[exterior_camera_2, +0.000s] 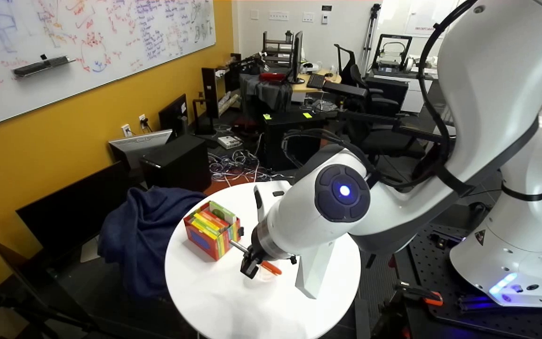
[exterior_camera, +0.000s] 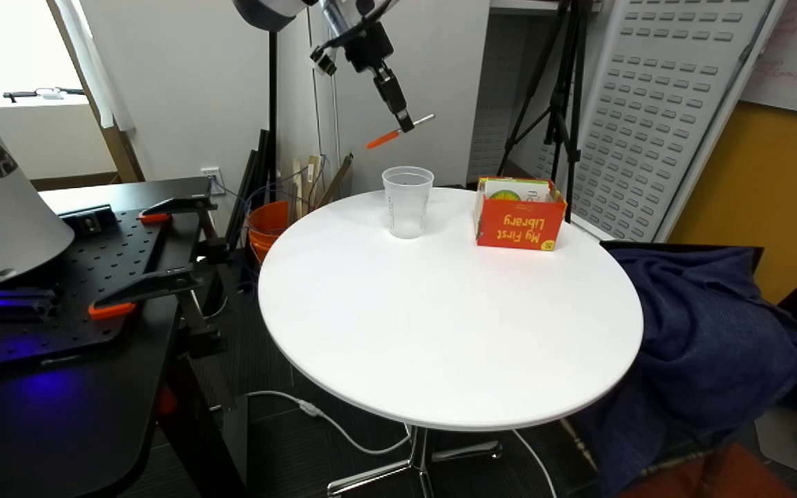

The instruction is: Slide the colourless container from the right to the left, then put the marker in the container

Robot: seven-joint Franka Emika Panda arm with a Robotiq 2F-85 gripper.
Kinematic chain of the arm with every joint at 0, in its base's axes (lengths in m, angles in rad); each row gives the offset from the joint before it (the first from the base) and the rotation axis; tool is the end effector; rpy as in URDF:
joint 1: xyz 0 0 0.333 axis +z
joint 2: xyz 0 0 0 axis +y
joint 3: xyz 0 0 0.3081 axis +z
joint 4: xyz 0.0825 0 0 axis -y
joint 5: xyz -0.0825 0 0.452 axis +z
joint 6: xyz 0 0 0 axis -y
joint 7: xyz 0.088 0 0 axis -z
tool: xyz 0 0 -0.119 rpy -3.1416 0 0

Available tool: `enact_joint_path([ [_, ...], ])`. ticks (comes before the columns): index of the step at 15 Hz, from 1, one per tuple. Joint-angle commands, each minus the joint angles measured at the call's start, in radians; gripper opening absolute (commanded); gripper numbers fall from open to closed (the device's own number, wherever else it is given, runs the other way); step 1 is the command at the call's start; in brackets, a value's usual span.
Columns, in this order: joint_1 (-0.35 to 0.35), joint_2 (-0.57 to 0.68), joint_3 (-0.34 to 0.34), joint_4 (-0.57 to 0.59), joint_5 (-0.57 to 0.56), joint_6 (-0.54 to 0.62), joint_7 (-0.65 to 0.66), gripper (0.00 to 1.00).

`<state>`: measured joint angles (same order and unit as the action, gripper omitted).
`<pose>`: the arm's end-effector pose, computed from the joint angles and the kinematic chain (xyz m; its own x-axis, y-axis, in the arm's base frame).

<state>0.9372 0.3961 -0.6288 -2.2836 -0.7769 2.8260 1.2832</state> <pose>0.5464 0.1861 0.1440 0.8785 -0.1079 0.4654 -0.2318 -0.9480 0.2179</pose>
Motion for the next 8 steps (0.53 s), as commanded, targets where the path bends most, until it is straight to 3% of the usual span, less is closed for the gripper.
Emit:
enact_joint_path([
  [1,0.063,-0.037,-0.064,-0.028,-0.063,-0.039,0.081,0.03],
  [8,0.139,-0.017,-0.146,-0.027,-0.132,-0.078,0.189,0.03],
])
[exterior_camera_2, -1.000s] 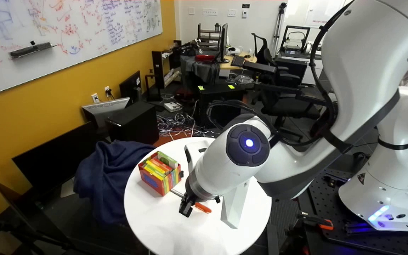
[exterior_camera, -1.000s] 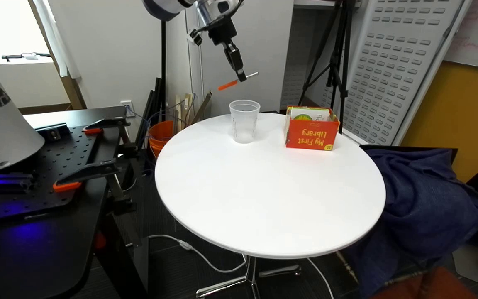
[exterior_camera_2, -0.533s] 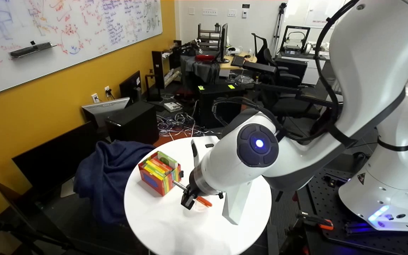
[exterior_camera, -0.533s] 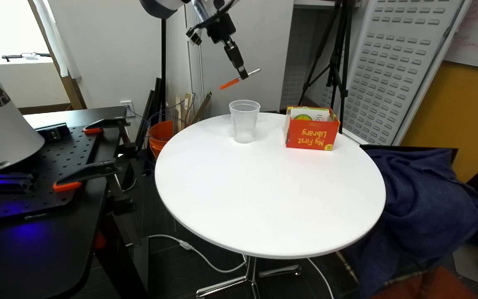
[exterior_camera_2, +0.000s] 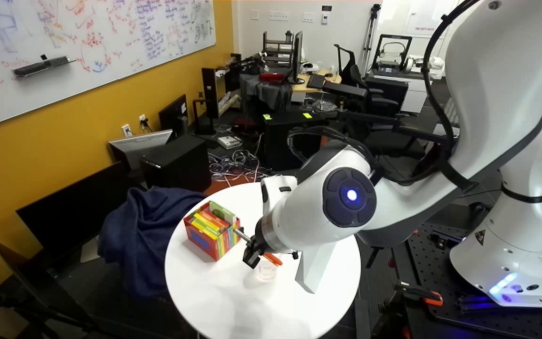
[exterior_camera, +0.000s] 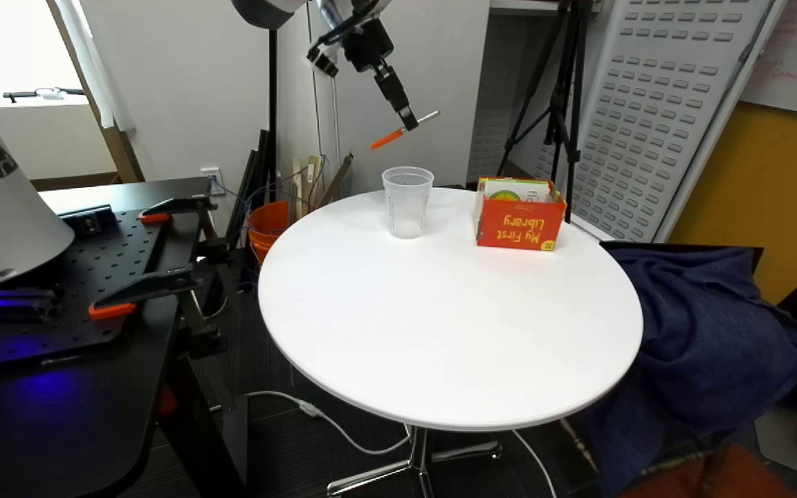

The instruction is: Slide the colourless container from the right to the left, then put the marker in the container

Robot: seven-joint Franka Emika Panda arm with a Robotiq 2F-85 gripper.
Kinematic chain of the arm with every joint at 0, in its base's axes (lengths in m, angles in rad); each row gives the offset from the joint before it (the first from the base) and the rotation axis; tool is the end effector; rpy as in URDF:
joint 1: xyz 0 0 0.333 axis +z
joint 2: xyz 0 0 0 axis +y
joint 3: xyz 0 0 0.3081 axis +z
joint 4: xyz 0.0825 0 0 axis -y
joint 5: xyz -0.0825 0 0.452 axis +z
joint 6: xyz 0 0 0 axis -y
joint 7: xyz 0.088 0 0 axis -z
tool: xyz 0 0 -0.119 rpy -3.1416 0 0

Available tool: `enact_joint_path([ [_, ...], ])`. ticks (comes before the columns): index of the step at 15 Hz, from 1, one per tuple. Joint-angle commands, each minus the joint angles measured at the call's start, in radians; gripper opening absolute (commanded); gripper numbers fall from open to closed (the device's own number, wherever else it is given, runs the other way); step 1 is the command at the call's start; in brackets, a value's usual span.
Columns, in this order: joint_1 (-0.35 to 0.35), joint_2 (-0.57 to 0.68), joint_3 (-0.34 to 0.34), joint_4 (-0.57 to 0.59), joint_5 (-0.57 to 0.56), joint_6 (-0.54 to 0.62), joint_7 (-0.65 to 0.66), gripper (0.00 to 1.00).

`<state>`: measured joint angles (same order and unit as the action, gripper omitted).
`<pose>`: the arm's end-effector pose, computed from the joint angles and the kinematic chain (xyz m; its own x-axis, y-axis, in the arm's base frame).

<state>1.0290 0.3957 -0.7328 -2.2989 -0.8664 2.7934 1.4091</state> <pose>0.5438 0.1729 0.1484 0.8480 -0.1331 0.5130 -0.2958 -0.9220 0.2498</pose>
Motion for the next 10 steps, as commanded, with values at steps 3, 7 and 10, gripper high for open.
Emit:
enact_joint_path([
  [3,0.071,-0.009,-0.063,-0.01,-0.063,-0.071,0.106,0.03],
  [7,-0.045,-0.038,0.073,0.012,-0.228,-0.199,0.286,0.03],
  [10,-0.181,-0.056,0.237,0.016,-0.311,-0.313,0.388,0.03],
])
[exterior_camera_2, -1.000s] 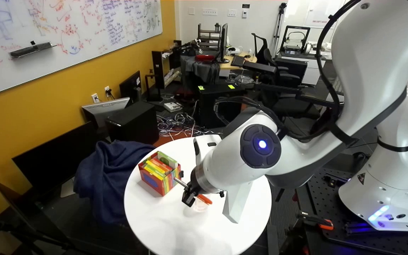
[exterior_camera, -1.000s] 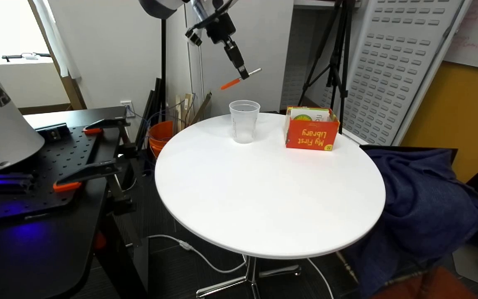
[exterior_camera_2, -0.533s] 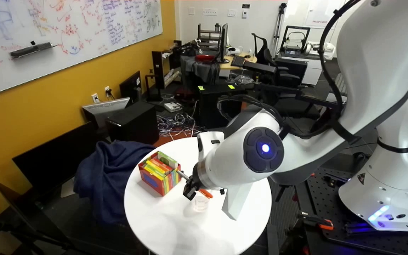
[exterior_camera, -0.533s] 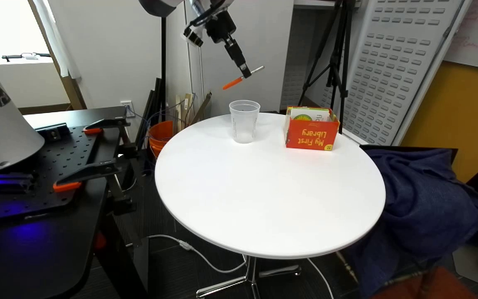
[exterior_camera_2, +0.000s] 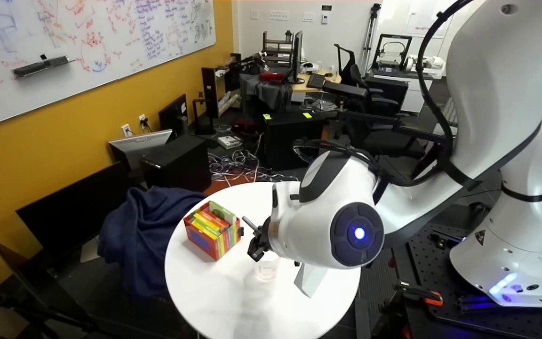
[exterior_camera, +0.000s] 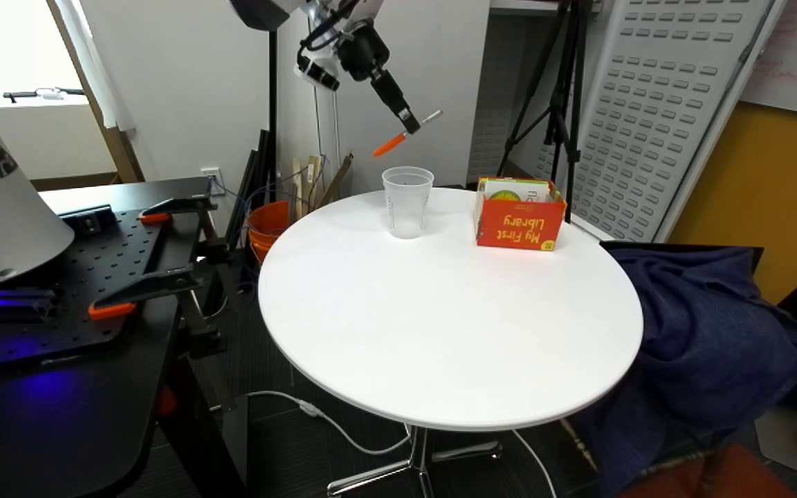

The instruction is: Slide the colourless container from the right to the left, then put the marker in the container

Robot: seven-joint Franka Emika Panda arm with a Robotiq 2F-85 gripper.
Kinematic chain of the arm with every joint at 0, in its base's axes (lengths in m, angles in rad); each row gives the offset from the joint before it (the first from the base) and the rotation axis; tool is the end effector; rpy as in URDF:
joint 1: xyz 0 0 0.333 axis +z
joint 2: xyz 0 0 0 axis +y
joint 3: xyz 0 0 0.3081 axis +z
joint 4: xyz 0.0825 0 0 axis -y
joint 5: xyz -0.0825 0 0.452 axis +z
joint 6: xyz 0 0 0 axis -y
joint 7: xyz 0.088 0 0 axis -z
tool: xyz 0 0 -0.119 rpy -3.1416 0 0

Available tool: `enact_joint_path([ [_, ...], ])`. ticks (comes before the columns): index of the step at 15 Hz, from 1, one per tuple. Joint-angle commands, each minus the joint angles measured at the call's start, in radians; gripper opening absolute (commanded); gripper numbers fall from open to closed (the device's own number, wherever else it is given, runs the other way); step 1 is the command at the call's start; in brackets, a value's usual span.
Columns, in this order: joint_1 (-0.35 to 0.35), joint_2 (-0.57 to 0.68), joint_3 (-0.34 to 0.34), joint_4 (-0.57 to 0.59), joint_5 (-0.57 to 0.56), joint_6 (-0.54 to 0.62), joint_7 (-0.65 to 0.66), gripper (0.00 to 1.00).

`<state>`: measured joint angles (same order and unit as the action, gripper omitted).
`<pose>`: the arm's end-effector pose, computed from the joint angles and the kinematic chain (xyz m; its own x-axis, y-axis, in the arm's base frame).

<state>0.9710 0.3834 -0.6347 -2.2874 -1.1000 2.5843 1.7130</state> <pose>0.5317 0.1704 0.1342 0.7830 -0.1601 0.6011 -0.4289 -0.8388 0.3352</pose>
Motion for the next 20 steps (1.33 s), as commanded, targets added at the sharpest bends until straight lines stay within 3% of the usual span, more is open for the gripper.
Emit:
enact_joint_path([
  [1,-0.179,-0.046,0.202,0.007,-0.1,-0.133,0.109,0.03],
  [6,-0.429,-0.058,0.479,0.015,-0.165,-0.26,0.172,0.03],
  [10,-0.568,-0.058,0.628,0.024,-0.193,-0.32,0.183,0.03],
  [14,-0.634,-0.047,0.699,0.036,-0.219,-0.357,0.197,0.03],
  [20,-0.671,-0.019,0.738,0.06,-0.301,-0.383,0.277,0.03],
])
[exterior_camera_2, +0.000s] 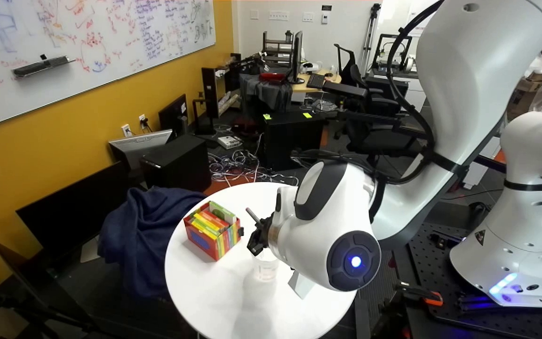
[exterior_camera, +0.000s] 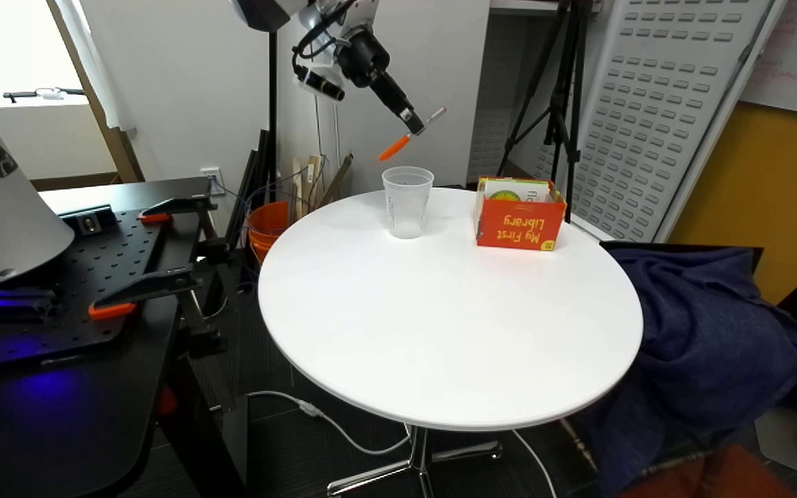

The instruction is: Slide the colourless container from the right to the left, then put the marker in the container

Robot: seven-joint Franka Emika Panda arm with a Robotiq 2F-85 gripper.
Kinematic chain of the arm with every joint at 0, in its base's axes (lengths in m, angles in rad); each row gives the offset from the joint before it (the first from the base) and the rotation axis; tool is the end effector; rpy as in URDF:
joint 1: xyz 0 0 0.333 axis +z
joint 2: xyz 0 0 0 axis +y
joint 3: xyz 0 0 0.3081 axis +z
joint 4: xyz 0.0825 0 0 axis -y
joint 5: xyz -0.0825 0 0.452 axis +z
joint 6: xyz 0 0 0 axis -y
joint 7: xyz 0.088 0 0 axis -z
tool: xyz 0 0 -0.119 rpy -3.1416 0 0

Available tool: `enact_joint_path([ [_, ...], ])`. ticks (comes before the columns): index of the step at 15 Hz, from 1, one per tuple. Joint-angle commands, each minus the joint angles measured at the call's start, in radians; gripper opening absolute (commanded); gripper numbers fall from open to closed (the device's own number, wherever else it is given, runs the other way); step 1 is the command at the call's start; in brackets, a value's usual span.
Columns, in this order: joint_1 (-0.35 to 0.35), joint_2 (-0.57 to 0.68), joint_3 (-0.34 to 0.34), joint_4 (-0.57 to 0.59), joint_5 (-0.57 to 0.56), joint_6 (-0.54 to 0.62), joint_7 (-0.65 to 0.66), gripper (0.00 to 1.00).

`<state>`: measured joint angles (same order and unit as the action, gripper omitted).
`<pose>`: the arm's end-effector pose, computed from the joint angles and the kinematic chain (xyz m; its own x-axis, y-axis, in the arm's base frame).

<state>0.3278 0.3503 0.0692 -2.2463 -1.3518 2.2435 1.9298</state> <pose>0.5254 0.1827 0.1234 0.7181 -0.1714 0.6745 -0.5299 -0.7630 0.3703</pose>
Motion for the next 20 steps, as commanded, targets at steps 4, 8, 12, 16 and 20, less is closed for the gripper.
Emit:
enact_joint_path([
  [4,-0.033,0.044,0.045,0.035,-0.126,-0.082,0.15,0.03],
  [8,-0.04,0.082,0.061,0.056,-0.191,-0.122,0.224,0.03],
  [12,-0.042,0.118,0.073,0.074,-0.236,-0.152,0.274,0.03],
  [16,-0.046,0.142,0.084,0.09,-0.246,-0.183,0.296,0.03],
  [20,-0.046,0.146,0.093,0.094,-0.221,-0.221,0.283,0.03],
])
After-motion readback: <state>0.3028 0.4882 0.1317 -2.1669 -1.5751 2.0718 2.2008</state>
